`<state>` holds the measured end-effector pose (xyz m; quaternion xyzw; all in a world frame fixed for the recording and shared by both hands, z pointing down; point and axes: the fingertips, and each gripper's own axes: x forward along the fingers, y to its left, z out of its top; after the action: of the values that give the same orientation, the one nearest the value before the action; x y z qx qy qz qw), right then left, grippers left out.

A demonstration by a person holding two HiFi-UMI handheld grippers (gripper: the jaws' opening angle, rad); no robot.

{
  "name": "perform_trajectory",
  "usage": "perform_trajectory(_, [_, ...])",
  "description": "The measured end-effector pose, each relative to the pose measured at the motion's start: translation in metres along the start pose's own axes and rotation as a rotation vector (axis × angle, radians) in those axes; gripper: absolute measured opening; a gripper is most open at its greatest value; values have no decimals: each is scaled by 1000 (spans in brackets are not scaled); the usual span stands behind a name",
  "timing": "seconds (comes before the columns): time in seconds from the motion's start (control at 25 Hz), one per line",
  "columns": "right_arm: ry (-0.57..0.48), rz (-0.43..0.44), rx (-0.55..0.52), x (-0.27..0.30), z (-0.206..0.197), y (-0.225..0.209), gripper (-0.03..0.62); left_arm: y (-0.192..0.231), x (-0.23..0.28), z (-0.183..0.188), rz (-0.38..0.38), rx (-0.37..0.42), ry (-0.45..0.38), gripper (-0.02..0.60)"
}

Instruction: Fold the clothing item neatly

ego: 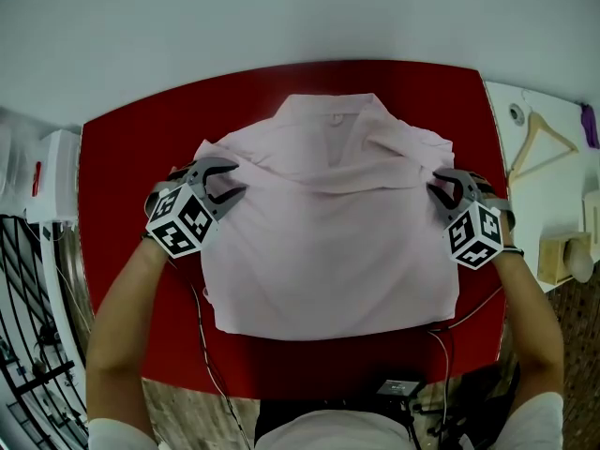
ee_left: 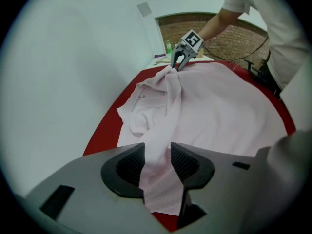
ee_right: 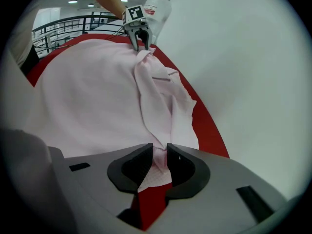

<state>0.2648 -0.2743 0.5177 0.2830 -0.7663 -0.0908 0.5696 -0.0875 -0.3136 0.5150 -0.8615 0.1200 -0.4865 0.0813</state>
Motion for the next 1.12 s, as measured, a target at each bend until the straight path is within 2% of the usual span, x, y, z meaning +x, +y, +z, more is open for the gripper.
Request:
perform_trajectory(0.12, [39,-6,1,4,-11,-6,70,8,1,-1,26,-51,-6,134])
perform_trajectory(0.16, [41,-14,14,4,-12,-9,47,12,0,-1,34,-86,-17,90])
perform_trajectory(0.24, [32,-34,52,3,-11,-20,34,20,-2,1,46,-172,-44,52])
perform_trajectory(0.52, [-29,-107,175,6,1,-67,29,43,-4,-8,69,-446,-98,43])
perform_trajectory(0.72, [-49,-197,232,7,1,-107,32,55,-3,-16,84,-617,-128,44])
perform_trajectory(0.8, [-51,-226,277,7,-4,-119,48,55,-1,-19,83,-644,-127,44])
perform_trajectory(0.88, [-69,-248,307,3,-6,-126,101,54,1,-20,79,-668,-131,44])
perform_trajectory(0.96, [-121,-251,317,-8,1,-126,101,54,1,-20,73,-671,-130,44])
perform_trajectory(1.04, [-175,-222,285,-21,14,-113,101,52,0,-20,58,-660,-129,44])
perform_trajectory(1.12, [-180,-176,190,-27,20,-91,101,51,-3,-19,42,-653,-133,46])
